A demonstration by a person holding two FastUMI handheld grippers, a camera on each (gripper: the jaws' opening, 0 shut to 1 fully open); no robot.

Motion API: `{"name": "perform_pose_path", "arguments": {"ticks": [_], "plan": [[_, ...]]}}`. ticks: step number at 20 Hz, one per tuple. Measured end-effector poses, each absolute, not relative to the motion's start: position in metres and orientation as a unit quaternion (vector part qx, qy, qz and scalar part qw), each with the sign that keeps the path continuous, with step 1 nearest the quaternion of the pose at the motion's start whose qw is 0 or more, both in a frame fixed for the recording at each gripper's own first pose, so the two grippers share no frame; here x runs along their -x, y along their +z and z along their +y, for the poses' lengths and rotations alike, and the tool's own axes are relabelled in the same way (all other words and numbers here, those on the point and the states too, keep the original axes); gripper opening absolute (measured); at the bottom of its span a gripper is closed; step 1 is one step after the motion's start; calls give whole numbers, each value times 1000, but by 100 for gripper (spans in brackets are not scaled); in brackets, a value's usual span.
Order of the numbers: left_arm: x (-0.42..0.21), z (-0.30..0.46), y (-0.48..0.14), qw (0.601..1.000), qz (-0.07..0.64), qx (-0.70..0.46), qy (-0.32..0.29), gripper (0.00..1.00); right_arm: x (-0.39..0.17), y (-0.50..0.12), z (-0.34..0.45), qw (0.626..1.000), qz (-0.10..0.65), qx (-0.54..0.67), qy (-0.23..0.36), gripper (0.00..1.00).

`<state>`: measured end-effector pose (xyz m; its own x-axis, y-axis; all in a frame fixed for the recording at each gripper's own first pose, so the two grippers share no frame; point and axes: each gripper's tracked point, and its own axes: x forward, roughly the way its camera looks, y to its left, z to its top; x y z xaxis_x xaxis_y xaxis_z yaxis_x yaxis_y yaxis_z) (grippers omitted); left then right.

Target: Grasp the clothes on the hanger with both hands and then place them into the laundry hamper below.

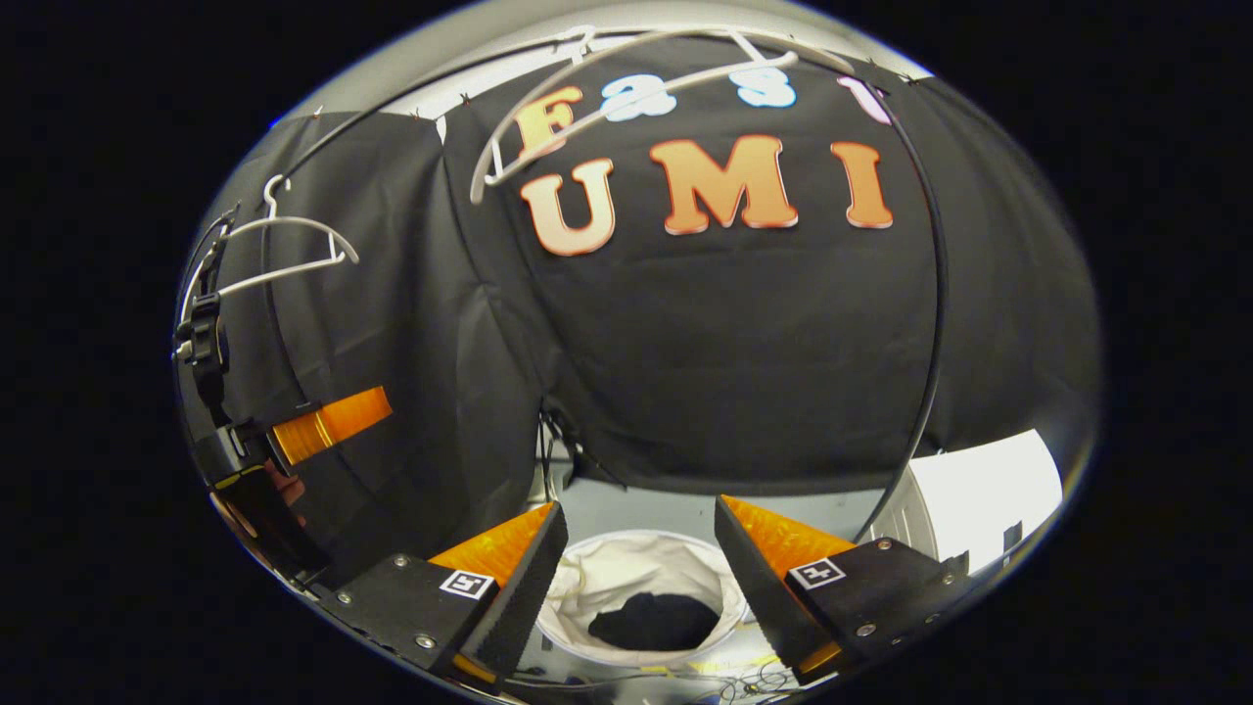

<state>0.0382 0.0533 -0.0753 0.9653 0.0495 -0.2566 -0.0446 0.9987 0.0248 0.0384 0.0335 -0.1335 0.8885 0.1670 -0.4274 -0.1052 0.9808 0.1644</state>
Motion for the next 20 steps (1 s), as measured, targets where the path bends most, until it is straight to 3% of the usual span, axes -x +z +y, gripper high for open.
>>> {"name": "perform_pose_path", "arguments": {"ticks": [1, 2, 12, 20], "plan": [[-39, 52, -64, 993, 119, -9, 23, 100, -40, -118, 28, 974, 207, -56, 68, 94], [-39, 51, -54, 994, 109, -8, 23, 94, -37, -99, 21, 979, 188, -45, 67, 94], [-30, 29, 18, 1000, 26, 9, 7, 94, -30, 17, -21, 999, 43, -22, 17, 93], [-24, 1, 35, 1000, 13, -2, -18, 93, -19, 37, -38, 1000, 15, -12, -7, 93]]}}
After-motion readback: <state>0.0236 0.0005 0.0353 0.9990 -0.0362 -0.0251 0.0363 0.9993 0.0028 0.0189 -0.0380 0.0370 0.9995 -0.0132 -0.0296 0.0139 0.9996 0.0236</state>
